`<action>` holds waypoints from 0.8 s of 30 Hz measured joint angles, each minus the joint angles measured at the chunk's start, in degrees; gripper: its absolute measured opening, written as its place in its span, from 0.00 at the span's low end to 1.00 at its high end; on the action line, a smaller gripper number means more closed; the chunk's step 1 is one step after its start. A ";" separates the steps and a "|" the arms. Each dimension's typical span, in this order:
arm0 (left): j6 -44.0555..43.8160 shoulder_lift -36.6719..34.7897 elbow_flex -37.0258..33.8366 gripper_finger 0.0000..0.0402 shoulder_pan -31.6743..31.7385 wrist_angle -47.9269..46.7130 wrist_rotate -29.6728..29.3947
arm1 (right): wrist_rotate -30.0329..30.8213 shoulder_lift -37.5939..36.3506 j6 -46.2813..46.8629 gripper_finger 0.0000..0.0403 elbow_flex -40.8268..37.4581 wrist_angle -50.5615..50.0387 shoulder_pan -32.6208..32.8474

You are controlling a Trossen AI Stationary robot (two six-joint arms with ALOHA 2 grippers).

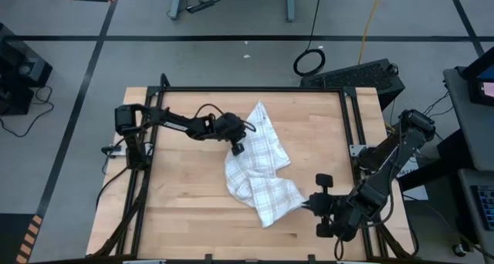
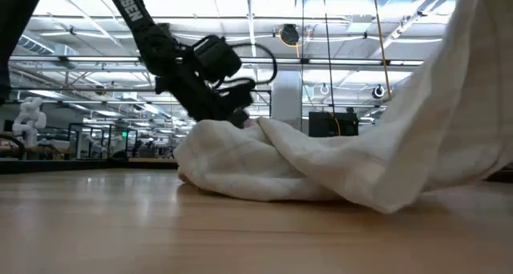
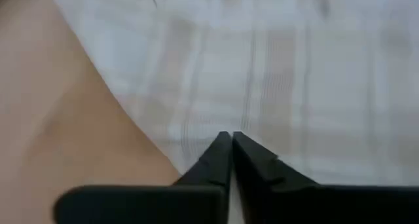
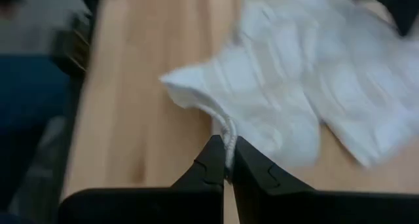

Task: Roll towel
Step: Roll the towel

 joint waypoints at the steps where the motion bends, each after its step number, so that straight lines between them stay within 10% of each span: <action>1: 0.60 -0.36 0.98 0.03 0.20 0.57 -0.30 | 0.35 0.02 -1.27 0.00 0.00 2.41 0.00; 11: 1.33 -2.05 11.97 0.06 2.40 -2.70 -2.44 | 7.62 5.51 -13.34 0.00 0.07 23.99 -4.08; 24: -9.03 -16.99 9.02 0.51 -9.69 -29.63 6.46 | 8.49 15.22 -16.19 0.00 0.07 34.17 -19.51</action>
